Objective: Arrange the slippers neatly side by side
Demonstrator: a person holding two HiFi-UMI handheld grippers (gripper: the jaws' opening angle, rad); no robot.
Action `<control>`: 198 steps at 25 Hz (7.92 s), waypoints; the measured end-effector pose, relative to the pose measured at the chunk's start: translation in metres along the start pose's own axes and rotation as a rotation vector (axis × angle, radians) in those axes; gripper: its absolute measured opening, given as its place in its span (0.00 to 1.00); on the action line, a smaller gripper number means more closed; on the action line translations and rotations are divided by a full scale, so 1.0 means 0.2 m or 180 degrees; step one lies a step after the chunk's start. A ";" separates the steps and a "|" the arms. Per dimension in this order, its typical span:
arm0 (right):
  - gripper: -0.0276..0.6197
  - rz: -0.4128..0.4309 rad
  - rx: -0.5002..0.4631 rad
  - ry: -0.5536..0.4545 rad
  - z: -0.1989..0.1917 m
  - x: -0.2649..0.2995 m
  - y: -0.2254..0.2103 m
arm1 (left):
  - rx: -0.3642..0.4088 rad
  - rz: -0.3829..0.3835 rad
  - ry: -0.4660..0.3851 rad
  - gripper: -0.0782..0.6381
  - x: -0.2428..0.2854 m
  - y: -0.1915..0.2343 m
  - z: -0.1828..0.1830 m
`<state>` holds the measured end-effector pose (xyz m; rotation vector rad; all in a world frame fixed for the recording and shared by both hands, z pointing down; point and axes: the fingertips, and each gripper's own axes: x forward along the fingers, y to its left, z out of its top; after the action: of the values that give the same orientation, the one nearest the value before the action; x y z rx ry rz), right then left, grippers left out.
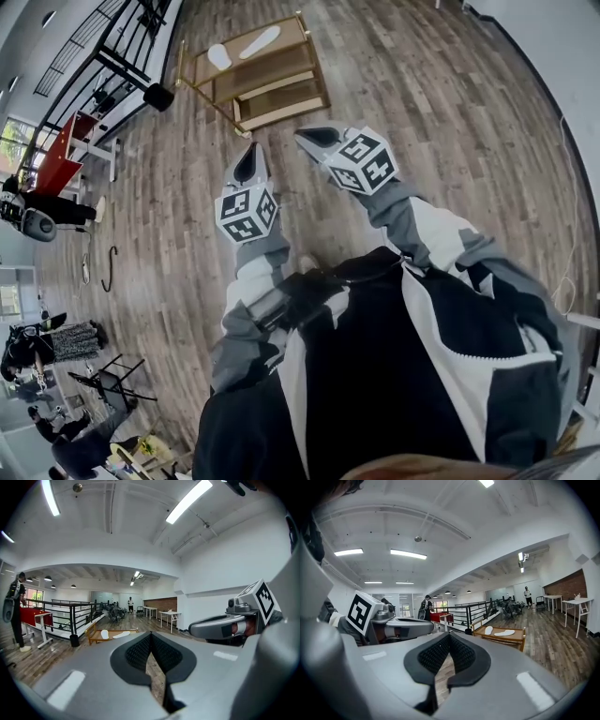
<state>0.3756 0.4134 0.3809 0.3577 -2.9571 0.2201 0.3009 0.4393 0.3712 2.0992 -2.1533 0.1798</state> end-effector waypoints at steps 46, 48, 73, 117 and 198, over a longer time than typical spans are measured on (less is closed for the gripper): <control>0.05 -0.0274 -0.0104 0.0160 0.09 1.56 -0.35 | -0.0142 -0.0462 0.0071 0.12 0.84 1.36 -0.19; 0.05 -0.0169 -0.0161 0.0160 0.13 1.64 -0.44 | -0.0138 -0.0352 0.0105 0.12 0.94 1.41 -0.17; 0.05 0.0187 -0.0126 0.0212 0.29 1.88 -1.56 | -0.0101 0.0002 0.0141 0.12 2.03 1.36 0.07; 0.05 -0.0412 0.0286 0.0253 0.41 3.07 -2.35 | -0.0214 -0.0402 0.0385 0.12 3.05 2.43 0.03; 0.05 -0.0472 0.0230 0.0948 0.24 2.94 -3.11 | -0.0605 0.0280 0.2627 0.15 3.98 2.89 -1.26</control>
<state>-0.0416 -0.3232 0.5136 0.5035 -2.6223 0.3308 -0.2951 -0.2859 0.7615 1.4460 -1.6624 0.6804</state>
